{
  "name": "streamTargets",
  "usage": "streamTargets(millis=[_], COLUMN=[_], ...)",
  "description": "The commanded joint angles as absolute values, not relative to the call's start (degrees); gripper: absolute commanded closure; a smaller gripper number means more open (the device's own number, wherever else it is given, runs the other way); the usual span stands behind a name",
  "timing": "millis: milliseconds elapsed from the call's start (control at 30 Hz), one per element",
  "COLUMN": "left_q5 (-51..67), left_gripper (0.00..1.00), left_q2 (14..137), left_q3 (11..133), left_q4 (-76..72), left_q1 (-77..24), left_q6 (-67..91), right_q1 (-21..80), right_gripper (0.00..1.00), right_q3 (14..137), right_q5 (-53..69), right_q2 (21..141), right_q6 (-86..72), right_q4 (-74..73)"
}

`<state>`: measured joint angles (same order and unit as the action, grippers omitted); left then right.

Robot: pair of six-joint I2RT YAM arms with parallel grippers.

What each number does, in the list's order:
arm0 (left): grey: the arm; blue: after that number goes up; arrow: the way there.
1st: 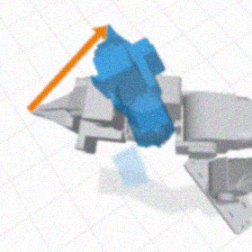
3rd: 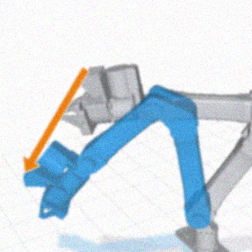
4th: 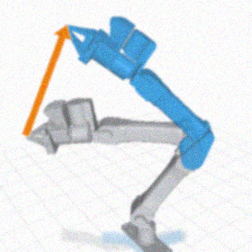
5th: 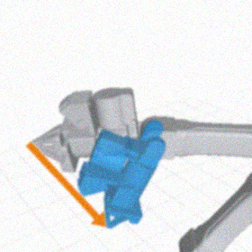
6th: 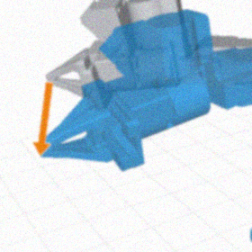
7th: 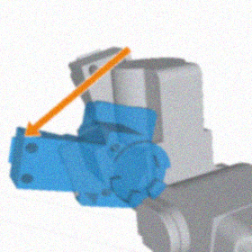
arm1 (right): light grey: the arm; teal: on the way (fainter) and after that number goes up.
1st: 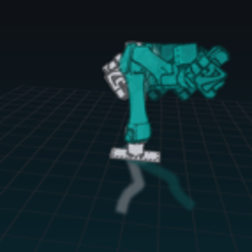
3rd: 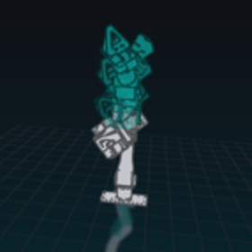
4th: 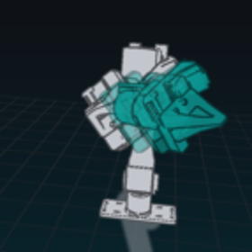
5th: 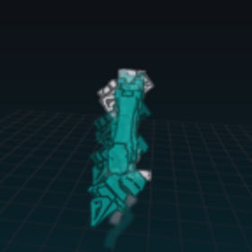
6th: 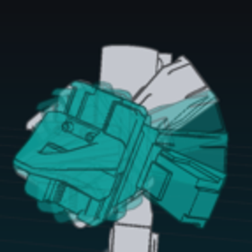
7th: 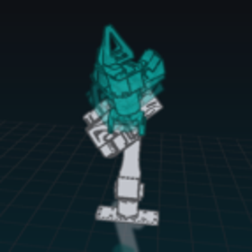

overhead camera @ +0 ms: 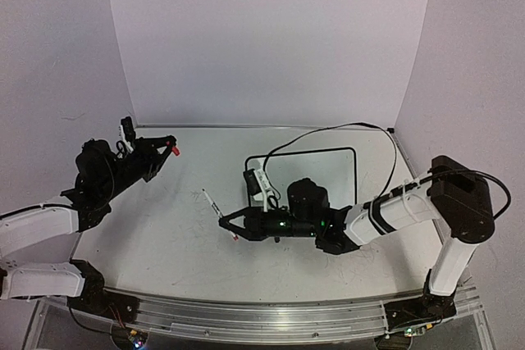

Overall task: Write a sentence on the whiteboard
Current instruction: Open the pen cap from the whiteboard marker, then place the pen cap at the center of the board.

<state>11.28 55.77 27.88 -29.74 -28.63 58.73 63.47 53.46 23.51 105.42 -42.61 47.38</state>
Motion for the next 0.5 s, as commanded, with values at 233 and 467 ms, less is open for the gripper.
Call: streamTargets(millis=[233, 467], left_q5=[1.9, 5.8], left_gripper=[1.0, 1.0], left_q2=[65.7, 82.0], left_q3=[37.3, 41.3], left_q4=[-17.6, -1.7], left_q1=[-28.4, -29.3], left_q6=[51.3, 46.4], right_q1=[63.6, 63.6], right_gripper=[1.0, 1.0], right_q3=[39.1, 36.1], right_q5=[12.8, -3.5], right_q2=[84.6, 69.4], right_q6=[-34.3, -26.8], right_q4=[40.8, 28.4])
